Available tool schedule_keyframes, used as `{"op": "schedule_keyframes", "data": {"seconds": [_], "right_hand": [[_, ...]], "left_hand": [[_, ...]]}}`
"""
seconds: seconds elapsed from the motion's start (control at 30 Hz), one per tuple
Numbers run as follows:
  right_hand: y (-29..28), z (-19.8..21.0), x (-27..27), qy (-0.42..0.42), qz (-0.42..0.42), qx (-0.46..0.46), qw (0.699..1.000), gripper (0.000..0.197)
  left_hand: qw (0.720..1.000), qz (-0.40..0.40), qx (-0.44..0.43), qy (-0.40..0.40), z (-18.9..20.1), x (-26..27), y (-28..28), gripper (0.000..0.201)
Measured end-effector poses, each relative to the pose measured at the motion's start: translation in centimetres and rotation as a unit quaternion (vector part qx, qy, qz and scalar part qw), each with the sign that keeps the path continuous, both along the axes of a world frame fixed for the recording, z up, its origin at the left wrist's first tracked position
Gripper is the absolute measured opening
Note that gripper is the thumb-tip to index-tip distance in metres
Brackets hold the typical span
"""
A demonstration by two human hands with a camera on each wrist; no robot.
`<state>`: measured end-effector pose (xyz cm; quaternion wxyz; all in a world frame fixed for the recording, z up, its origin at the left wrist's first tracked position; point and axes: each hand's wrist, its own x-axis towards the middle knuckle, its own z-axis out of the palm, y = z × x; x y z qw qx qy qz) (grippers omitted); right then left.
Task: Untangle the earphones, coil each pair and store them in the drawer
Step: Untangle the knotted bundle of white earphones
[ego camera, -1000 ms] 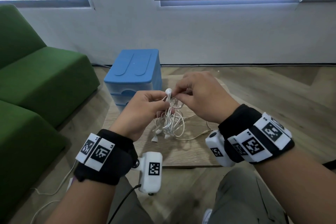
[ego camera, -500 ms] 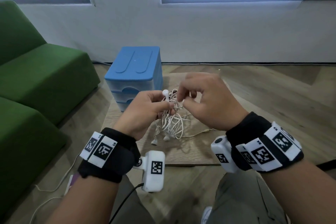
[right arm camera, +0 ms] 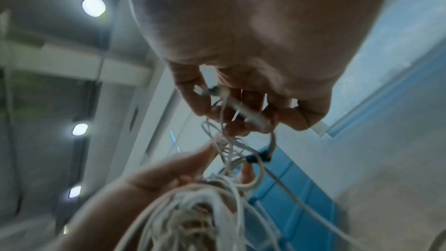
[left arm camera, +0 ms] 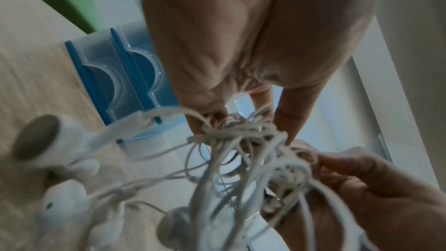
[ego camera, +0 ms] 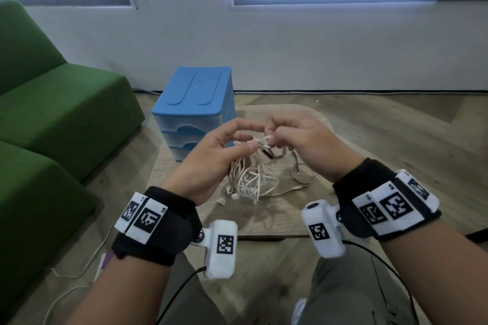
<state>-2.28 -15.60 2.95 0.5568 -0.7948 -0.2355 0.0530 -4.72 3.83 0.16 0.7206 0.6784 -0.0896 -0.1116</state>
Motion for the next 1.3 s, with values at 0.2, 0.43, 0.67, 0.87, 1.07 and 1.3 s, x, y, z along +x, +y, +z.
{"op": "schedule_keyframes", "data": {"seconds": [0.2,0.43,0.67,0.87,1.07,1.3], "right_hand": [[-1.3,0.6,0.6,0.187,-0.017,0.274,0.943,0.003],[-1.7,0.7,0.5,0.183,0.070,0.424,0.884,0.010],[-1.4,0.9,0.9,0.157,0.077,0.468,0.866,0.008],[-2.1,0.2,1.2,0.212,0.054,0.442,0.870,0.010],[-1.8,-0.2,1.5,0.191,-0.141,0.234,0.943,0.016],[-1.4,0.2,1.6,-0.164,-0.113,-0.182,0.963,0.050]], "left_hand": [[0.999,0.029,0.036,0.012,-0.3,0.0,-0.2,0.013],[0.996,0.031,0.088,0.001,0.4,0.1,-0.8,0.036],[0.999,0.026,0.039,0.019,1.0,0.4,-0.7,0.040],[0.995,0.079,0.062,-0.011,1.3,0.3,-1.2,0.031],[0.981,0.130,0.136,-0.049,0.5,0.6,-1.5,0.016],[0.969,0.109,0.196,-0.105,0.4,0.5,-2.0,0.006]]}}
